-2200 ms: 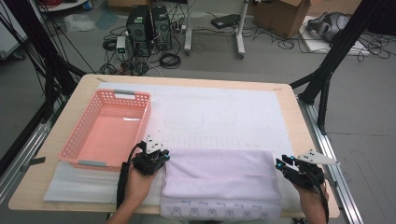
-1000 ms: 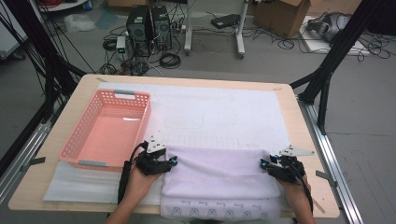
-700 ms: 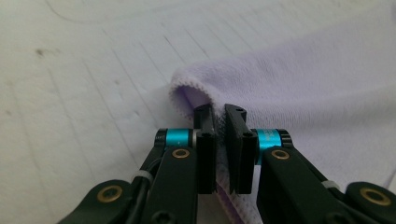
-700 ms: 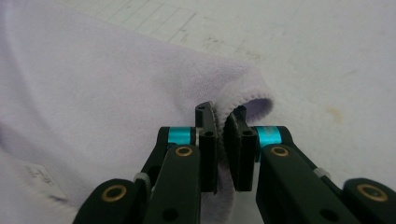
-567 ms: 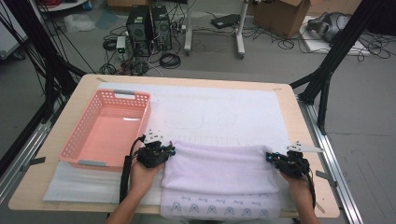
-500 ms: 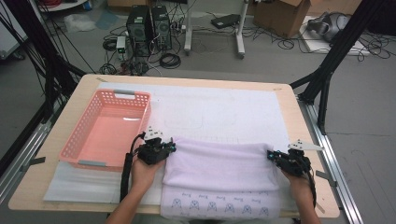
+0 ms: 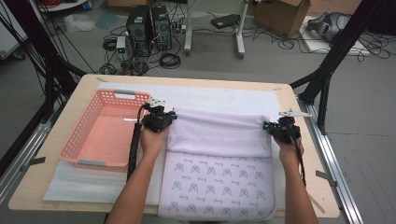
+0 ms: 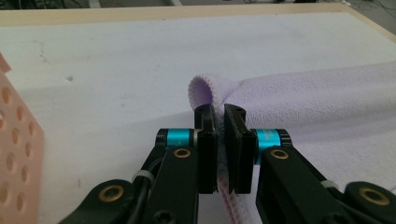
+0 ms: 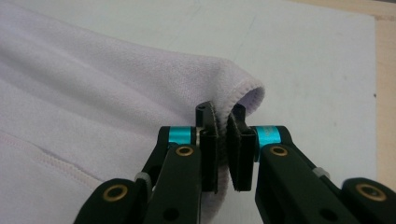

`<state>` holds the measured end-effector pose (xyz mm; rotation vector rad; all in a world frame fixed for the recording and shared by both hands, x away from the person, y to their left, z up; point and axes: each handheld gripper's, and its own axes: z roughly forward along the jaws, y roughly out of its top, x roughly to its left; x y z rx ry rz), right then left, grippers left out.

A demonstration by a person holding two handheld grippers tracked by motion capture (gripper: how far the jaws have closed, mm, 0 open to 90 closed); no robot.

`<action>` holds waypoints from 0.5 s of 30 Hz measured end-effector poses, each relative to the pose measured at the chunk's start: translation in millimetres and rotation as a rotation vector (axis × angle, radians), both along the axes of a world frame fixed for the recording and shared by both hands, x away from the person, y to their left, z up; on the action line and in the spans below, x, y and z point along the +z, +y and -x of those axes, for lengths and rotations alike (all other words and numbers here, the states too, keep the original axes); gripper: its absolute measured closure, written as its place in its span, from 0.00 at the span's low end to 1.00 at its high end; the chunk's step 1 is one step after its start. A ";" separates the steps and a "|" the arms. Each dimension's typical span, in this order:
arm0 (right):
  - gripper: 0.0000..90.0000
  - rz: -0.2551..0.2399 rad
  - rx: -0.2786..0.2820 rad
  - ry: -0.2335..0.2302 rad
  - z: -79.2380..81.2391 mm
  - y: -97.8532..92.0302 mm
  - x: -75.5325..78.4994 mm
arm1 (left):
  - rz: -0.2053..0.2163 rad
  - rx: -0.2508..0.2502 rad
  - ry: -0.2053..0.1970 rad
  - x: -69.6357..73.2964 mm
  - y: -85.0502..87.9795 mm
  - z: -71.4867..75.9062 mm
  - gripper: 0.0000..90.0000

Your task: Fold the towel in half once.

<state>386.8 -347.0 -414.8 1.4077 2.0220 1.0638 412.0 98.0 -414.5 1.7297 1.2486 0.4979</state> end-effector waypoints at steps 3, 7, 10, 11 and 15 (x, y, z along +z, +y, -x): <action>0.91 -0.087 -0.044 0.015 -11.7 2.8 -1.3 | -0.008 -0.005 0.031 -8.6 2.2 -3.1 0.92; 0.69 -0.062 -0.058 0.070 -14.8 9.8 -11.9 | -0.047 -0.046 0.002 -11.4 -0.5 6.8 0.63; 0.68 -0.102 -0.032 0.060 -5.2 6.5 -12.3 | -0.027 -0.079 -0.039 -6.6 -0.1 20.7 0.56; 0.69 -0.126 -0.013 0.070 -1.6 4.6 -11.3 | -0.030 -0.106 -0.037 -5.4 -0.7 25.1 0.56; 0.72 -0.113 0.056 0.082 15.9 7.3 -9.7 | -0.043 -0.167 -0.021 -6.5 -3.7 39.2 0.55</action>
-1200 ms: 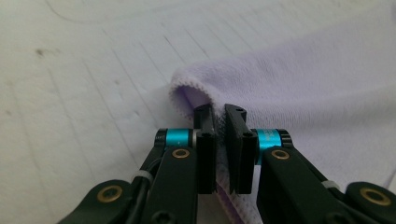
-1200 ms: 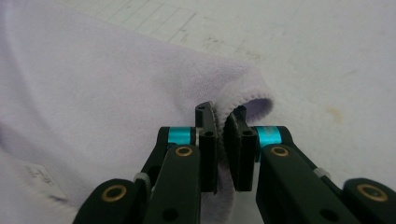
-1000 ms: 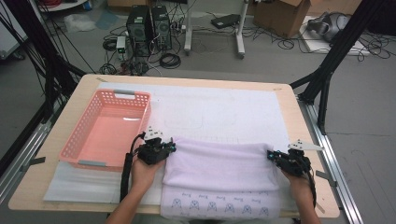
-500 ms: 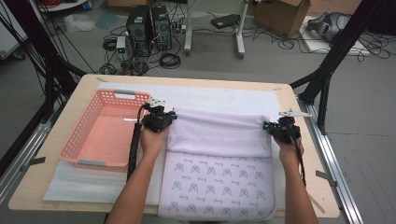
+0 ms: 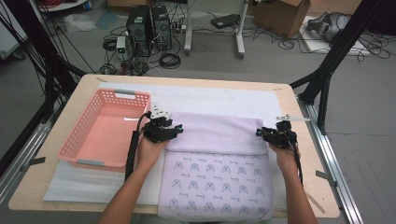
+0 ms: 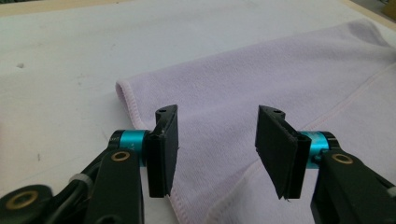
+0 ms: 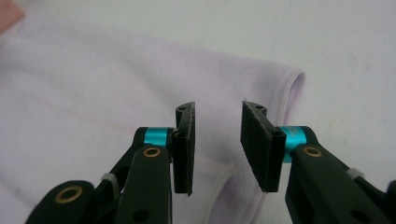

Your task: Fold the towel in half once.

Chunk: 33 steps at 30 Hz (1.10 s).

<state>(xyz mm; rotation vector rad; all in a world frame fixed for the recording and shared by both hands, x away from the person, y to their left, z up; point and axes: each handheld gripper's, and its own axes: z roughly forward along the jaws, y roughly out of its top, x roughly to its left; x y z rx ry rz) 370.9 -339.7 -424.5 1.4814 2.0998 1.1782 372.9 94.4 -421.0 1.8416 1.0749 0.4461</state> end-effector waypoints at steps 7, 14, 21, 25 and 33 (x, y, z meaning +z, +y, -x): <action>0.83 0.057 0.005 0.053 10.5 1.6 -10.5 | -0.056 -0.009 0.079 -19.3 1.1 14.2 0.78; 0.99 0.096 0.048 -0.007 32.1 -1.7 -8.4 | -0.079 -0.055 0.049 -11.8 4.0 28.2 0.95; 0.79 0.015 0.018 -0.056 44.3 -16.5 -7.5 | -0.061 -0.058 0.012 -15.3 7.6 38.5 0.95; 0.66 0.084 -0.030 -0.027 25.5 -4.8 -9.1 | -0.028 -0.051 0.035 -17.4 10.0 35.1 0.95; 0.98 0.125 0.040 -0.012 26.0 4.5 -12.8 | 0.001 -0.077 0.027 -14.2 10.7 41.4 0.95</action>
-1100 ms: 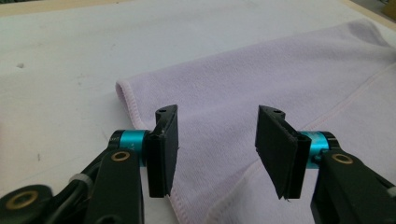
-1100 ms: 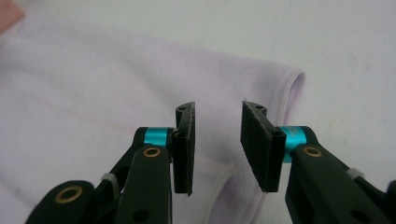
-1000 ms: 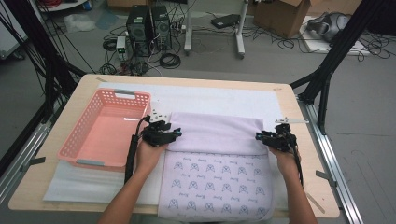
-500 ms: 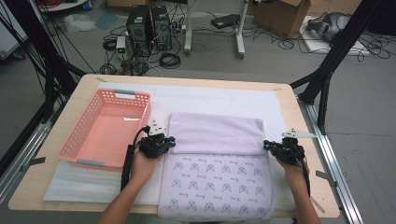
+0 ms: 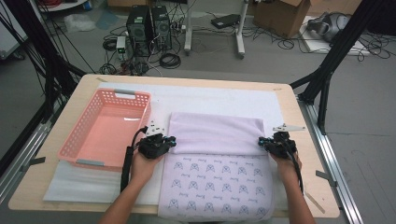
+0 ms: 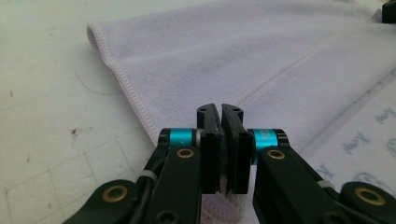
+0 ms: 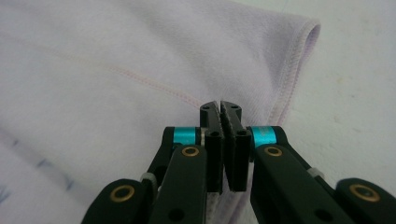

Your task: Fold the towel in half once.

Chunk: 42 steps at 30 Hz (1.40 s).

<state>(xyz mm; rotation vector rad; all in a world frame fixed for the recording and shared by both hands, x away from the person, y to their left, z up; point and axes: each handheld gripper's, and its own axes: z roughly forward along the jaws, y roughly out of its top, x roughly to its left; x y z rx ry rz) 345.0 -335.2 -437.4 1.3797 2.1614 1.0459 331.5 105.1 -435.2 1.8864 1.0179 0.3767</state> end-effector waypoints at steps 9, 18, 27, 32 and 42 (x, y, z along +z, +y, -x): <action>0.98 -0.034 0.085 -0.086 52.5 -13.7 6.5 | -0.012 -0.051 -0.017 -1.0 5.4 26.9 0.95; 0.98 -0.051 0.119 -0.100 89.4 -15.8 6.8 | -0.005 -0.045 -0.043 -2.5 10.9 59.1 0.95; 0.98 -0.042 0.170 -0.094 113.7 -18.4 3.0 | 0.014 -0.056 -0.046 -5.1 16.0 84.4 0.95; 0.98 -0.053 0.196 -0.091 128.7 -20.4 3.6 | 0.000 -0.076 -0.044 -4.4 18.5 98.1 0.95; 0.98 -0.043 0.234 -0.085 154.2 -21.6 3.9 | 0.004 -0.124 -0.023 -0.3 25.9 120.4 0.94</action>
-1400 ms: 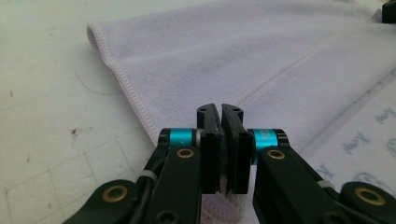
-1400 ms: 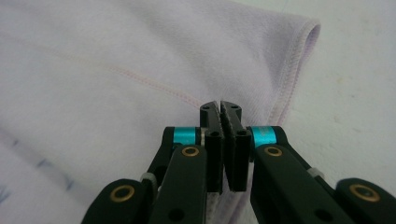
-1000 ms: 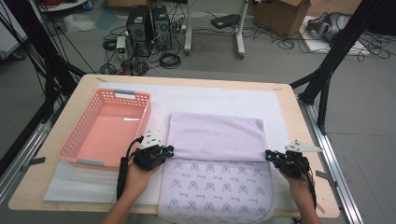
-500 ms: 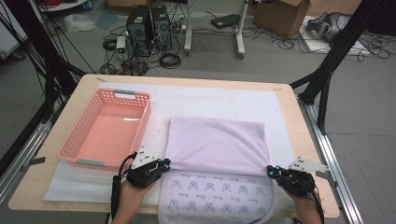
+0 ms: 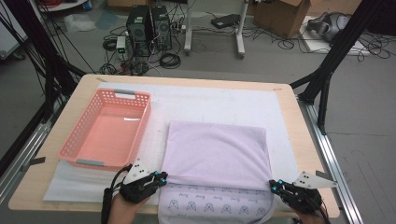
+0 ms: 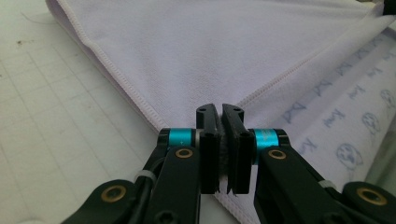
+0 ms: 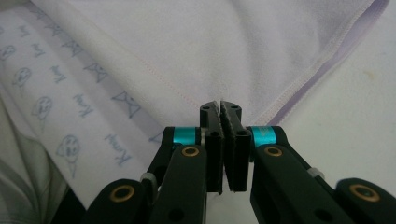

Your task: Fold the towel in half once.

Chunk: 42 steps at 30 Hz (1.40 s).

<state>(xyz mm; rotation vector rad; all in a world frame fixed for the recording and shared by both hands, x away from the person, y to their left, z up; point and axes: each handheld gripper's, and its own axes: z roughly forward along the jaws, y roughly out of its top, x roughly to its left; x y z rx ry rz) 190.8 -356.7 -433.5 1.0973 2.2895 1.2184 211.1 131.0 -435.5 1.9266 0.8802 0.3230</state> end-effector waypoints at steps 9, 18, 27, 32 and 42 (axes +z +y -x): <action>0.96 0.025 0.027 0.049 26.7 -1.4 -5.1 | 0.036 -0.049 0.052 -2.2 6.7 20.0 0.73; 0.73 -0.144 -0.059 0.007 24.2 -27.0 9.9 | 0.146 0.023 0.001 15.3 16.2 5.1 0.55; 0.67 0.057 -0.235 0.039 -48.6 4.6 -8.2 | 0.107 0.078 0.013 8.6 -8.9 -38.5 0.53; 0.89 0.231 -0.335 0.036 -59.2 -0.7 -9.2 | 0.093 0.132 0.026 4.9 -7.1 -50.7 0.50; 0.57 -0.036 -0.328 0.020 -92.0 -6.7 2.1 | 0.037 0.200 0.059 1.9 -24.1 -96.8 0.41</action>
